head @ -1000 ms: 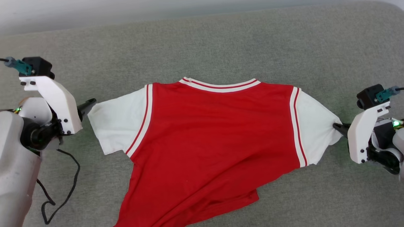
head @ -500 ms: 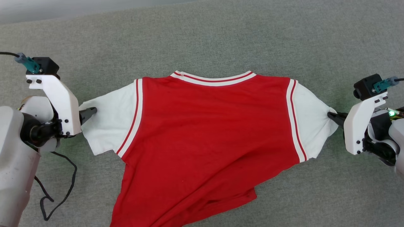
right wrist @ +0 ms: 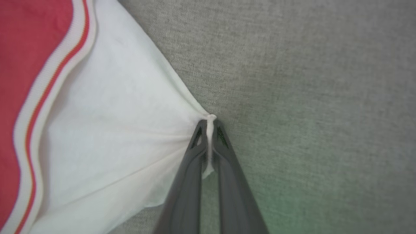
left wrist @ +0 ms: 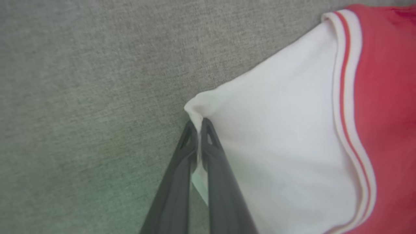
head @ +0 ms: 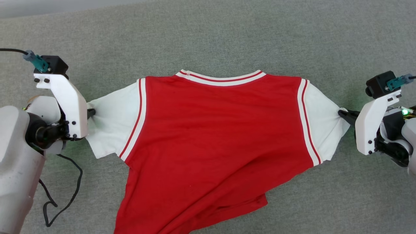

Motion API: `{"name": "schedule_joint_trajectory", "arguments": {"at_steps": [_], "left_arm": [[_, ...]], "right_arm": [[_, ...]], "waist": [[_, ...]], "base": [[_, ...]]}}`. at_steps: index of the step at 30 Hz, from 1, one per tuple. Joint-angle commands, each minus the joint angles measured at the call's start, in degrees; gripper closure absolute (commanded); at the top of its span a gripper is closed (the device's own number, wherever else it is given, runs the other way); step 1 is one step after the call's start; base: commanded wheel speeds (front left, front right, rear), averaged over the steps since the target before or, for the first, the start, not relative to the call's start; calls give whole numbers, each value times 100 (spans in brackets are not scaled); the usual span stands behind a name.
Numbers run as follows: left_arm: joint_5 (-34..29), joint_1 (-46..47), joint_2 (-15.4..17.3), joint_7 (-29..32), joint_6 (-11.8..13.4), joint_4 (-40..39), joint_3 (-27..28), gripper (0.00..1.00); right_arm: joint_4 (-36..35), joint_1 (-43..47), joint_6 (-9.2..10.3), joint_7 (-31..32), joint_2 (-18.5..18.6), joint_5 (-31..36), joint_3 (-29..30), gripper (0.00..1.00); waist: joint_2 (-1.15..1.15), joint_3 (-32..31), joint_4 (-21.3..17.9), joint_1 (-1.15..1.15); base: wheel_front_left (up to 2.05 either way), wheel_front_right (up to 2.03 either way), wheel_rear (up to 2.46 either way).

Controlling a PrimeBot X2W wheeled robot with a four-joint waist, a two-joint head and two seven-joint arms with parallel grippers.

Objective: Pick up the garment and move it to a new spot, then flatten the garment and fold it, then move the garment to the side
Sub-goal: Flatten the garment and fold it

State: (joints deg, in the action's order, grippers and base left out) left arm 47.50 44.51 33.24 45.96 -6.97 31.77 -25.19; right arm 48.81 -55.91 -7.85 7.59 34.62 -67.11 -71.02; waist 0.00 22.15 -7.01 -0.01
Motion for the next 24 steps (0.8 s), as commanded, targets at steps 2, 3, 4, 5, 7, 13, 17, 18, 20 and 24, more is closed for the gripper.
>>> {"name": "schedule_joint_trajectory", "arguments": {"at_steps": [2,3,4,5,7,13,17,18,20,24], "left_arm": [[3,-45,-147,-146,-34,58,-102,100],[35,12,-144,-208,-40,46,-86,100],[40,92,-129,-323,-44,5,-73,100],[51,183,-101,-416,-41,-32,-59,100],[-20,347,-55,-669,-43,-126,-84,100],[-37,824,44,-1198,-52,-448,-464,100],[-95,1326,181,-1590,-47,-564,-645,100],[-136,1472,198,-1666,-47,-506,-660,100],[-306,1795,230,-1856,-47,-421,-744,100],[-511,2527,214,-2193,-47,-260,-889,100]], "right_arm": [[85,120,65,39,-186,-59,-127,100],[68,74,61,12,-178,-65,-119,100],[68,22,48,8,-142,-77,-115,100],[64,-52,48,3,-98,-70,-109,100],[57,-200,42,-25,-15,-117,-65,100],[226,-756,41,113,191,-141,18,100],[327,-1223,41,206,232,-81,65,100],[343,-1368,41,219,222,-69,78,100],[375,-1651,41,231,160,-42,120,100],[505,-2281,41,191,25,62,204,100]], "waist": [[0,-64,50,1],[0,-93,67,1],[0,-132,94,1],[0,-168,121,1],[0,-265,173,1],[0,-663,283,1],[0,-943,325,1],[0,-1008,338,1],[0,-1146,350,1],[0,-1380,363,1]], "base": [[0,0,0],[0,0,0],[0,0,0],[0,0,0],[0,0,0],[0,0,0],[0,0,0],[0,0,0],[0,0,0],[0,0,0]]}}
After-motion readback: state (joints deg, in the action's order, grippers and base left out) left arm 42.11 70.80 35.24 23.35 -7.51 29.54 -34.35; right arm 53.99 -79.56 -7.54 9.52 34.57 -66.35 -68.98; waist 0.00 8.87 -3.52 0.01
